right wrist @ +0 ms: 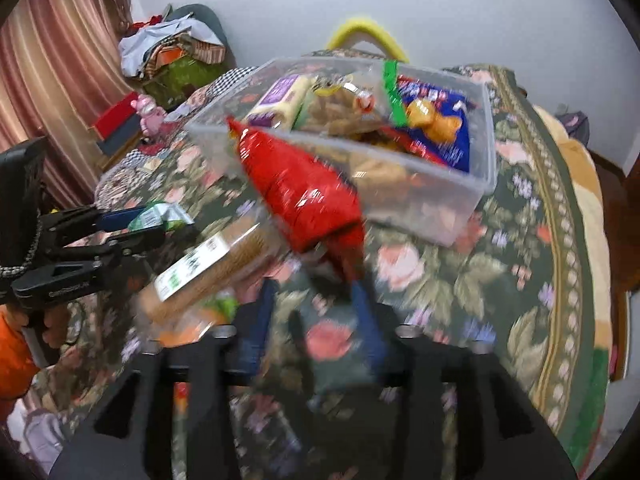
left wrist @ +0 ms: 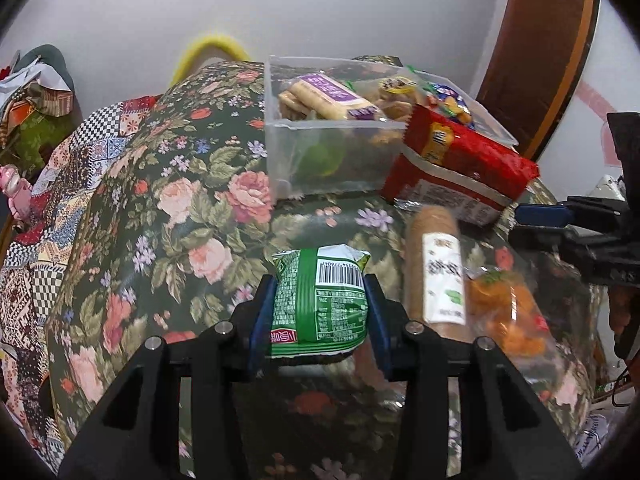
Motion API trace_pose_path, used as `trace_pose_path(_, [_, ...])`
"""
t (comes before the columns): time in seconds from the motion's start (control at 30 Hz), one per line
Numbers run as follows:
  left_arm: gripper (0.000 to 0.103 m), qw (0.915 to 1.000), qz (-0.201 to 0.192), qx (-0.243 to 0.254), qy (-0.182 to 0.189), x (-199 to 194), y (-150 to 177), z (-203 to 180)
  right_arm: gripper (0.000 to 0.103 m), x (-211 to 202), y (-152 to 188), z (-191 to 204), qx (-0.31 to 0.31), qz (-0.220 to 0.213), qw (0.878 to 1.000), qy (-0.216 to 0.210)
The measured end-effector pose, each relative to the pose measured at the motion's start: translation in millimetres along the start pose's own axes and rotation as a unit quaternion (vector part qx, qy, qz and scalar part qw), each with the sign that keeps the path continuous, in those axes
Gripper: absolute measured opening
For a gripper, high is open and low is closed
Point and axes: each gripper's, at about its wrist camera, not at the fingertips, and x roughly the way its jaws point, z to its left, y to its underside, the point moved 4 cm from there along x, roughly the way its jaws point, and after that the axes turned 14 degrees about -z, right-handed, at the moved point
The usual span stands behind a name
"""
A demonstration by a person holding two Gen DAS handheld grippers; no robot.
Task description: Organize snacks
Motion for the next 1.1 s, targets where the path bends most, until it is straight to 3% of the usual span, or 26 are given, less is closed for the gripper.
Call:
trace_pose_path(0.1, [0.043, 1.0000, 0.003, 0.001, 0.007, -5, 7, -8, 0.072, -8, 3, 9, 0.017, -0.005, 1.000, -0.012])
trace_pose_path(0.2, [0.043, 0.9999, 0.008, -0.002, 0.015, -9, 15, -14, 0.079, -7, 9, 25, 0.028, -0.002, 0.999, -0.020])
trace_pose_path(0.37, [0.043, 0.9998, 0.017, -0.003, 0.013, -9, 25, -17, 0.079, 9, 23, 39, 0.020, 0.011, 1.000, -0.006])
trace_pose_path(0.63, [0.043, 0.9997, 0.021, -0.001, -0.015, 0, 35, -11, 0.079, 11, 35, 23, 0.050, 0.028, 0.998, -0.005])
trace_pose_path(0.7, [0.043, 0.9997, 0.017, -0.009, -0.018, 4, 35, -9, 0.074, 15, 38, 19, 0.072, 0.031, 0.997, -0.014])
trace_pose_path(0.77, [0.043, 0.9997, 0.011, -0.009, -0.021, 6, 34, -9, 0.059, 13, 36, 18, 0.070, 0.023, 0.997, -0.011])
trace_pose_path(0.9, [0.042, 0.9998, 0.007, -0.006, -0.020, 4, 31, -9, 0.051, 9, 32, 17, 0.068, 0.008, 0.998, -0.010])
trace_pose_path(1.1, [0.041, 0.9993, -0.011, -0.019, -0.029, -4, 18, -1, 0.049, -10, 31, 13, 0.040, -0.004, 0.999, -0.002])
